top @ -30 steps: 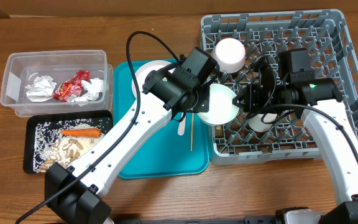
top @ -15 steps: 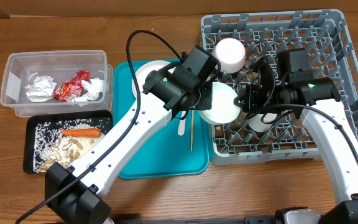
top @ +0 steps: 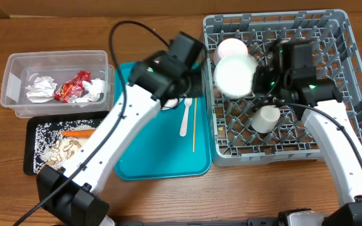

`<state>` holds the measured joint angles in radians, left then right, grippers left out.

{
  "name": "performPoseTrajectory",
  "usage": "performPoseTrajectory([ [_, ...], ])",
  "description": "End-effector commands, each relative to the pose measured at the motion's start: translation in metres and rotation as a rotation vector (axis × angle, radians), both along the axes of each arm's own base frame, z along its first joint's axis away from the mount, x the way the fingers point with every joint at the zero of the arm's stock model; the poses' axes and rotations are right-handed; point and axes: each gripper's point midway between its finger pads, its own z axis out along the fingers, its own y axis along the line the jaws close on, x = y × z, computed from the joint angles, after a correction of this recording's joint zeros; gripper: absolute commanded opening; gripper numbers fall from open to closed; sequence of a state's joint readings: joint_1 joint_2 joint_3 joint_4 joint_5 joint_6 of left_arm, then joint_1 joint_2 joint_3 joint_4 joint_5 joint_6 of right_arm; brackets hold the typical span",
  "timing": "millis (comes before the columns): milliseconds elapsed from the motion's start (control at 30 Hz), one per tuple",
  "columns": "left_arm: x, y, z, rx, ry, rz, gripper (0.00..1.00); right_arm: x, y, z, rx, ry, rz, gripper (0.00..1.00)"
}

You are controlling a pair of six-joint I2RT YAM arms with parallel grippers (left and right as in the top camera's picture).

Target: Sort waste into correct bins and load items into the dishwasher

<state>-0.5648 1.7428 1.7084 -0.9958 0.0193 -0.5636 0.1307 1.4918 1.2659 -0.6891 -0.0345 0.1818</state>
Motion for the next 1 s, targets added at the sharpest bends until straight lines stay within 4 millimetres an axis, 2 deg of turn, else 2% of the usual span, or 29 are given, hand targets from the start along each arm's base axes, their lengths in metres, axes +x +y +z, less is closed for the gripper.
performPoseTrajectory([
  [0,0.01,0.021,0.01,0.027,-0.028,0.025,0.52,0.019,-0.065,0.026,-0.237,-0.14,-0.283,0.04],
  [33,0.009,0.024,0.009,0.032,-0.021,0.029,1.0,0.024,-0.072,0.034,-0.262,-0.178,-0.322,0.04],
  [100,0.008,0.027,0.007,0.039,-0.009,0.034,1.0,0.032,-0.088,0.054,-0.347,-0.261,-0.378,0.04],
  [200,0.007,0.027,0.007,0.039,-0.008,0.034,1.0,0.04,-0.099,0.077,-0.44,-0.348,-0.403,0.04],
  [300,0.007,0.027,0.007,0.039,-0.008,0.034,1.0,0.048,-0.104,0.097,-0.473,-0.426,-0.429,0.04],
  [400,0.008,0.027,0.007,0.039,-0.008,0.034,1.0,0.056,-0.103,0.105,-0.532,-0.463,-0.392,0.04],
  [533,0.007,0.027,0.007,0.039,-0.008,0.034,1.0,0.073,-0.106,0.093,-0.751,-0.421,-0.268,0.04],
  [767,0.007,0.027,0.007,0.039,-0.008,0.034,1.0,0.097,-0.128,0.056,-1.095,-0.281,-0.236,0.04],
  [967,0.007,0.027,0.007,0.039,-0.008,0.034,1.0,0.105,-0.133,0.026,-1.164,-0.202,-0.199,0.04],
])
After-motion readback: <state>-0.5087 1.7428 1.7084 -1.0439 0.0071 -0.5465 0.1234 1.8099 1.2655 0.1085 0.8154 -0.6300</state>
